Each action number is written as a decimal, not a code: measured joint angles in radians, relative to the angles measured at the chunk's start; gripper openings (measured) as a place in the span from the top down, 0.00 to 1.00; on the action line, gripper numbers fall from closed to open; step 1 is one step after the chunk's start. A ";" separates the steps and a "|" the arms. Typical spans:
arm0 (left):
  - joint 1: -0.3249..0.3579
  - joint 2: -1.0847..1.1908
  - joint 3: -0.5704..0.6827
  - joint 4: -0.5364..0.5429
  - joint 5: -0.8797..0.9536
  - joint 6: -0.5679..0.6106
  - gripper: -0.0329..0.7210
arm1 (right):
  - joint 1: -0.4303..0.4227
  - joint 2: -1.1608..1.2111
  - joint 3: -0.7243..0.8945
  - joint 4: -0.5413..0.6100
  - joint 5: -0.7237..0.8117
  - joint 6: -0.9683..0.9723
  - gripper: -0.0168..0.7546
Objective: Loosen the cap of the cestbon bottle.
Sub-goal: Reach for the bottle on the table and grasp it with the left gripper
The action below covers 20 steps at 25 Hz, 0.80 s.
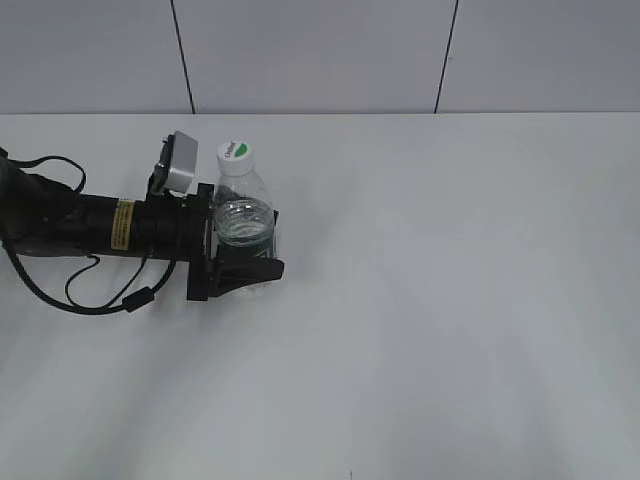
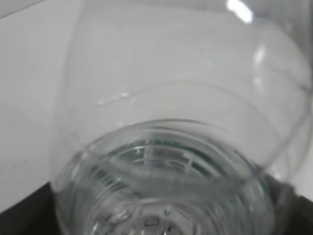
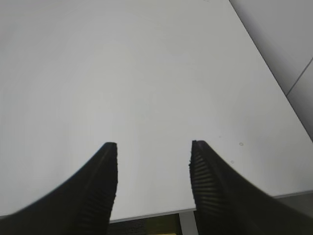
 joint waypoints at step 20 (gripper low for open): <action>0.000 0.000 -0.002 0.043 -0.001 -0.004 0.18 | 0.000 0.000 0.000 0.000 0.000 0.000 0.50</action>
